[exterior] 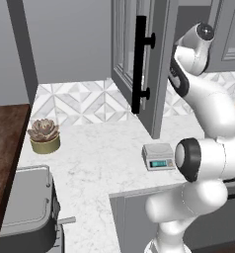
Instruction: Pick the jam and place it on the digital scale for weighing, and close the cabinet.
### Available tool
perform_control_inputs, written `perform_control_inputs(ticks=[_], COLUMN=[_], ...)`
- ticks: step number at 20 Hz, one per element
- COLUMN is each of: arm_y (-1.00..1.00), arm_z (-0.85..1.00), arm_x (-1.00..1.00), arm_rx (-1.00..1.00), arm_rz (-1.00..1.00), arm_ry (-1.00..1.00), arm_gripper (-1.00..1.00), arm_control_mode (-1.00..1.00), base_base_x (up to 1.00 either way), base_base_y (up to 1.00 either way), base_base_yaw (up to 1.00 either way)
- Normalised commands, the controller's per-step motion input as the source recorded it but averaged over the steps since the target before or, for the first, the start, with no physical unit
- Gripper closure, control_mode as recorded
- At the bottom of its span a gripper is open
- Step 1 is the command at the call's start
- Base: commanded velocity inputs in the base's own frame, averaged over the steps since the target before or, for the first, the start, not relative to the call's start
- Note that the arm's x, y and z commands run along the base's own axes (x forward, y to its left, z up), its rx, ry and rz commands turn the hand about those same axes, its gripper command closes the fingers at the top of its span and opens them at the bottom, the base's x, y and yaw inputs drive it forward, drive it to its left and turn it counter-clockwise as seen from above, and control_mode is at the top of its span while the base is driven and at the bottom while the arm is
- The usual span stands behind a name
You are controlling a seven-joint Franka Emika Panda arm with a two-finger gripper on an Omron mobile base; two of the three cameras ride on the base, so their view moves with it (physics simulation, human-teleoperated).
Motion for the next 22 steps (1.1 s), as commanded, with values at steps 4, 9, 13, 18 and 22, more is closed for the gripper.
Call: perform_control_inputs(ticks=[4,9,13,18,22], arm_y=[0.00,0.00,0.00,0.00,0.00], arm_z=[-0.12,-0.13,-0.18,-0.15,-0.02], arm_x=[0.36,0.35,0.37,0.26,-0.35], arm_rx=[0.00,0.00,0.00,0.00,0.00], arm_rz=[0.00,0.00,0.00,0.00,0.01], arm_ry=[0.01,0.00,0.00,0.00,-0.07], arm_gripper=[-1.00,-1.00,1.00,1.00,1.00], arm_control_mode=[-1.00,-1.00,-1.00,-1.00,-1.00], base_base_x=[0.00,0.00,0.00,0.00,0.00], base_base_y=[0.00,0.00,0.00,0.00,0.00], base_base_yaw=[0.00,0.00,0.00,0.00,0.00])
